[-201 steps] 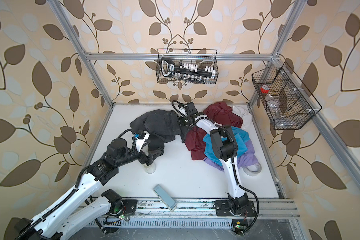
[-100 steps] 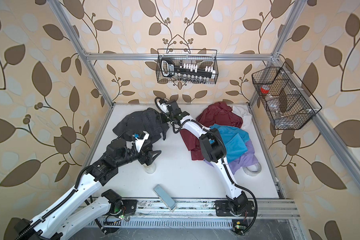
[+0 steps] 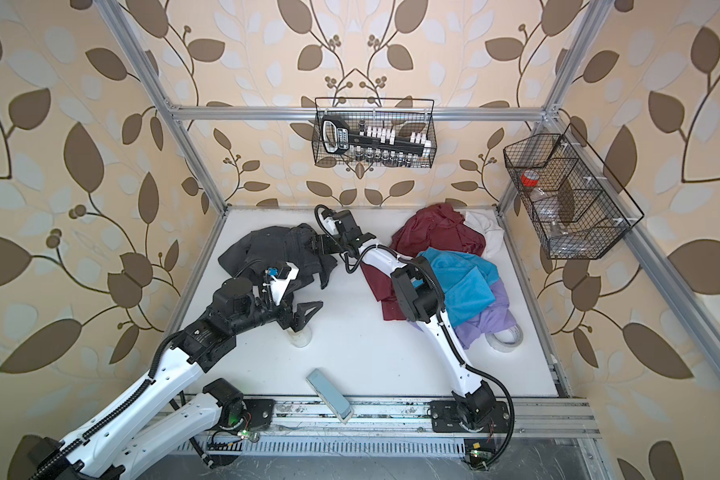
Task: Pick out a specific cloth from the pile
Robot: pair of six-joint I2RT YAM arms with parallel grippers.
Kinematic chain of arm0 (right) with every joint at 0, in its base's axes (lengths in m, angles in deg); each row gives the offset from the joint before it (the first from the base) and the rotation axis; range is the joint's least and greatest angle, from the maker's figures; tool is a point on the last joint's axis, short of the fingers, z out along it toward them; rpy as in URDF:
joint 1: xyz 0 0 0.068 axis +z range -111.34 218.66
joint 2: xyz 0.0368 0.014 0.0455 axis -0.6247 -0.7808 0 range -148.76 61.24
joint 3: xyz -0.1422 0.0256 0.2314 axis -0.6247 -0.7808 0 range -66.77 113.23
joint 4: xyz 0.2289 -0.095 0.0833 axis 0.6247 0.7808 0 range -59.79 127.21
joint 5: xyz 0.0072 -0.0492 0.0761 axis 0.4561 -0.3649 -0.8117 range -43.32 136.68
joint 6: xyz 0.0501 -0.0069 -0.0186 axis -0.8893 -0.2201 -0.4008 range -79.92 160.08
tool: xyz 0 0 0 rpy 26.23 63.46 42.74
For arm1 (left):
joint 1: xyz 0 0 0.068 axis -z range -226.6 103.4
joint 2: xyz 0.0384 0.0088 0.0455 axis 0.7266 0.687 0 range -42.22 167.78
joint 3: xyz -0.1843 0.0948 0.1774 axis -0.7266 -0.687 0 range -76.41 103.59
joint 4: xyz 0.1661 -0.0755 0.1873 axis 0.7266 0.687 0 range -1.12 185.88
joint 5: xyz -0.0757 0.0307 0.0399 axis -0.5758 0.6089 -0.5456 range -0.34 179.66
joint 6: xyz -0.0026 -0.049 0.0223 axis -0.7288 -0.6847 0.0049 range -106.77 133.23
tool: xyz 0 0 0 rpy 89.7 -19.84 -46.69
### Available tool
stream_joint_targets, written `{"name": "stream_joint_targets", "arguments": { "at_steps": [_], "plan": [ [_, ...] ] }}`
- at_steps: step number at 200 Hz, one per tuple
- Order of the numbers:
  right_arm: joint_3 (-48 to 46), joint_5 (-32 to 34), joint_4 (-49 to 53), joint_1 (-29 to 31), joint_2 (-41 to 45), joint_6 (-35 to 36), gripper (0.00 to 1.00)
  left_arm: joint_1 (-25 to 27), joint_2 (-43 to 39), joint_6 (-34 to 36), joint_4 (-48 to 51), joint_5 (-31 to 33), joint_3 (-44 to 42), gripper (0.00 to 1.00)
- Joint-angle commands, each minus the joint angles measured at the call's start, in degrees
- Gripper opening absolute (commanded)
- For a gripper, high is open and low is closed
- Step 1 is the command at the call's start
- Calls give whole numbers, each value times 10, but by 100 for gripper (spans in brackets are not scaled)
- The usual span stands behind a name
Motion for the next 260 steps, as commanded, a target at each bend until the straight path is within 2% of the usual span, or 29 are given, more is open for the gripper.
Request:
{"name": "stream_joint_targets", "arguments": {
  "at_steps": [1,44,61,84,106,127,153,170,189,207,229,241,260],
  "plan": [
    [-29,29,-7,2,74,29,99,5,-10,9,-11,5,-5,99],
    [-124,144,45,-2,208,85,100,12,-19,9,-8,9,-3,99],
    [-199,187,49,-12,286,98,100,18,-26,9,-5,18,-3,99],
    [-304,200,50,-34,403,112,100,29,-40,9,-3,34,-5,99],
    [-411,242,45,-54,523,119,100,39,-51,8,-5,72,-10,99],
    [-517,338,27,-65,637,124,99,46,-58,-8,-8,160,-15,99],
    [-658,429,-37,-89,771,163,100,48,-72,-31,-28,339,-35,99],
    [-739,459,-72,-113,846,191,99,48,-81,-35,-77,482,-72,99],
    [-841,480,-152,-154,910,219,99,48,-78,-3,-148,597,-121,99],
    [-954,479,-285,-191,958,252,99,47,-55,43,-261,657,-172,99],
    [-1049,443,-412,-251,972,241,99,27,-7,97,-382,666,-215,99],
    [-1069,431,-447,-283,946,208,99,-1,24,84,-413,649,-226,99],
    [-1082,390,-505,-320,876,178,98,-79,73,27,-433,600,-236,99]
  ]
}}
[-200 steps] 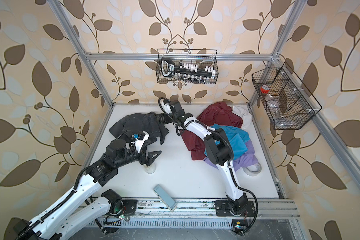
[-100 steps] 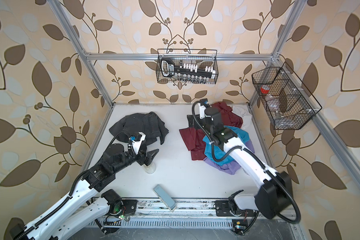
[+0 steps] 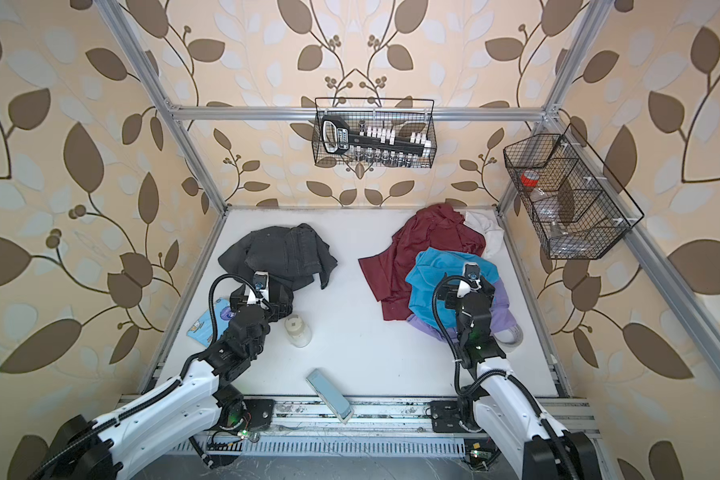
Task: Pick out a specific cloth from the pile
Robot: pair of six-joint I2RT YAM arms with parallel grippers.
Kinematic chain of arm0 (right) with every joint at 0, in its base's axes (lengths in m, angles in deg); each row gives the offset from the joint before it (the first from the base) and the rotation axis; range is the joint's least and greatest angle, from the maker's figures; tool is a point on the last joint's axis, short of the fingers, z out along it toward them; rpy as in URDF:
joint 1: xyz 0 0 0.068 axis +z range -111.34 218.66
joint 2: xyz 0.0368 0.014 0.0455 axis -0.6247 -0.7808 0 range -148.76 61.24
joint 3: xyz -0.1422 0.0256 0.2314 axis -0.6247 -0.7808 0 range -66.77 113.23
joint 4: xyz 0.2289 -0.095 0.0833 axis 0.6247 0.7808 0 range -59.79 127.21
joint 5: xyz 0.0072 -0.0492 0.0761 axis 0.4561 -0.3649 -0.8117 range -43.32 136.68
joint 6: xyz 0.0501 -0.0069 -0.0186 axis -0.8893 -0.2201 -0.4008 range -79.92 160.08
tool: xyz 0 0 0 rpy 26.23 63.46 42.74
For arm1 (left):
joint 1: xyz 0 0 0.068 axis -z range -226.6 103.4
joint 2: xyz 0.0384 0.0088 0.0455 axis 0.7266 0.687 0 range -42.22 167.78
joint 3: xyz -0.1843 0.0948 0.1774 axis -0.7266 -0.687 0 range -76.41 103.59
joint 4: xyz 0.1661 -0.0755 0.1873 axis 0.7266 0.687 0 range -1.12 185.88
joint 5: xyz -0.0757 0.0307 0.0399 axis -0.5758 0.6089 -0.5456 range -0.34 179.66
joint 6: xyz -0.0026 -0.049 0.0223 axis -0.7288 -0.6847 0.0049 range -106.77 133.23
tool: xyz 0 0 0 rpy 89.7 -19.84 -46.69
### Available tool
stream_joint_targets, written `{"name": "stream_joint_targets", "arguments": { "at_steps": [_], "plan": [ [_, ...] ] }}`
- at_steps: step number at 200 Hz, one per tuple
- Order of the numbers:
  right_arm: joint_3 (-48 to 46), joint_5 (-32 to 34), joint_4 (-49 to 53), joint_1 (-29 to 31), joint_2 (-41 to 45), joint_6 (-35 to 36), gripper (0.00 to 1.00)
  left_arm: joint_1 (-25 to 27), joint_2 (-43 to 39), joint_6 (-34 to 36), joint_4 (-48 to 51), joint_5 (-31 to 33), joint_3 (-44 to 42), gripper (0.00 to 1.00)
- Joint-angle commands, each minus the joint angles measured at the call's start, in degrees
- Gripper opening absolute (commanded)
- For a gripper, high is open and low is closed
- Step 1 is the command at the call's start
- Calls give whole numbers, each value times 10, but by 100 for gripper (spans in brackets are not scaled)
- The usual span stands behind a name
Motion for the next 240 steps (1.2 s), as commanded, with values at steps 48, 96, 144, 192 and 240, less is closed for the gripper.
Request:
{"name": "stream_joint_targets", "arguments": {
  "at_steps": [48,96,144,192,240],
  "plan": [
    [-17,-72,-305,-38,-244,-28,96,-147,202,-60,-266,-76,-25,99],
    [-20,-86,-419,-40,-352,-27,100,-163,337,-48,-405,-162,-27,99],
    [3,-85,-362,-41,-347,-33,100,-194,388,-60,-300,-205,49,99],
    [2,-85,-362,-42,-346,-34,100,-230,388,-91,-227,-239,82,99],
    [2,-82,-362,-40,-347,-30,100,-230,384,-92,-225,-239,81,99]
  ]
}}
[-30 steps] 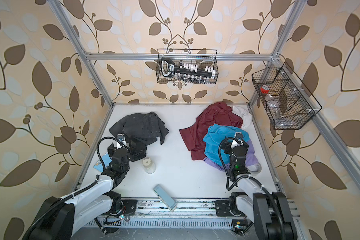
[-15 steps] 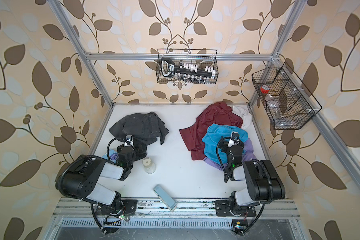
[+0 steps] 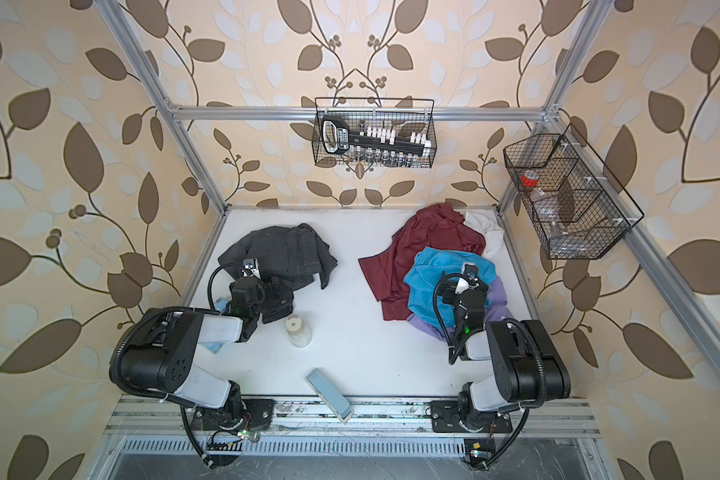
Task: Pick out a specific cloth from the pile
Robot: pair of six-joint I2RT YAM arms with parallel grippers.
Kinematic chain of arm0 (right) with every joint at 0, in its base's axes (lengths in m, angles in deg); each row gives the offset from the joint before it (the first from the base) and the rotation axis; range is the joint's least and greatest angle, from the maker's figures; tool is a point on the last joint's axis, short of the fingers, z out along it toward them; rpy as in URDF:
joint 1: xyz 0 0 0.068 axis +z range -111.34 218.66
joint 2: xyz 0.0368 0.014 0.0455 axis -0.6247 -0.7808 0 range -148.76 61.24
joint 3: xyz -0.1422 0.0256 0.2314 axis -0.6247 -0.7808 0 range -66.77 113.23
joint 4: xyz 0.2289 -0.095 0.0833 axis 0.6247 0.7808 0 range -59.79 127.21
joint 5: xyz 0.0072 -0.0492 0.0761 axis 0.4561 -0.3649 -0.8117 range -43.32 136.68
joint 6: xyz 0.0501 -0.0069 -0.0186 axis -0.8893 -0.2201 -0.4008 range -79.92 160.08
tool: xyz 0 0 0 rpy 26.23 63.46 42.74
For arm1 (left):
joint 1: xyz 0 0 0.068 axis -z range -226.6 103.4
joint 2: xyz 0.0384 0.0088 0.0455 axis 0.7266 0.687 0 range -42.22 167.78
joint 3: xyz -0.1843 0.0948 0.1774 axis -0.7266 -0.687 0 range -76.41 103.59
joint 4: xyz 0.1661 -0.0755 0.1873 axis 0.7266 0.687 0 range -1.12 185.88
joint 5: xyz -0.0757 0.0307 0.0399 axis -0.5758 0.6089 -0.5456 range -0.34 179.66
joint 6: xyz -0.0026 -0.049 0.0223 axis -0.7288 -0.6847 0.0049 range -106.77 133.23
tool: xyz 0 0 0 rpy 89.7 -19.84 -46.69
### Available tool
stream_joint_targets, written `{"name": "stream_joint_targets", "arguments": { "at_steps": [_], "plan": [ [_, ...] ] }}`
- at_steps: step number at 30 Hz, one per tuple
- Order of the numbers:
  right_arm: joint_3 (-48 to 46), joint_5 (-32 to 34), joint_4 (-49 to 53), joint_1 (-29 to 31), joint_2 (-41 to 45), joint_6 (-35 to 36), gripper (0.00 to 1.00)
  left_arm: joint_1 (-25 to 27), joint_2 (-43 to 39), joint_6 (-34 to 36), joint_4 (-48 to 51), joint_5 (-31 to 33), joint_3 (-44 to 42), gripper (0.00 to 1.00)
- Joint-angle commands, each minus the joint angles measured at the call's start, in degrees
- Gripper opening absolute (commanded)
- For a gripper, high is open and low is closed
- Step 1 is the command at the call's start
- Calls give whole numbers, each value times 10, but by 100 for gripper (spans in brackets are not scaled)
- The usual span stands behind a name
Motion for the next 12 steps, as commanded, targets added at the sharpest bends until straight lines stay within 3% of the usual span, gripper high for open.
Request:
{"name": "stream_joint_targets", "arguments": {
  "at_steps": [1,12],
  "plan": [
    [11,-7,-2,-1,-3,-4,100,-1,-16,-10,-4,-8,5,99],
    [13,-7,-1,1,-3,-4,100,-1,-16,-10,-4,-8,5,99]
  ]
}}
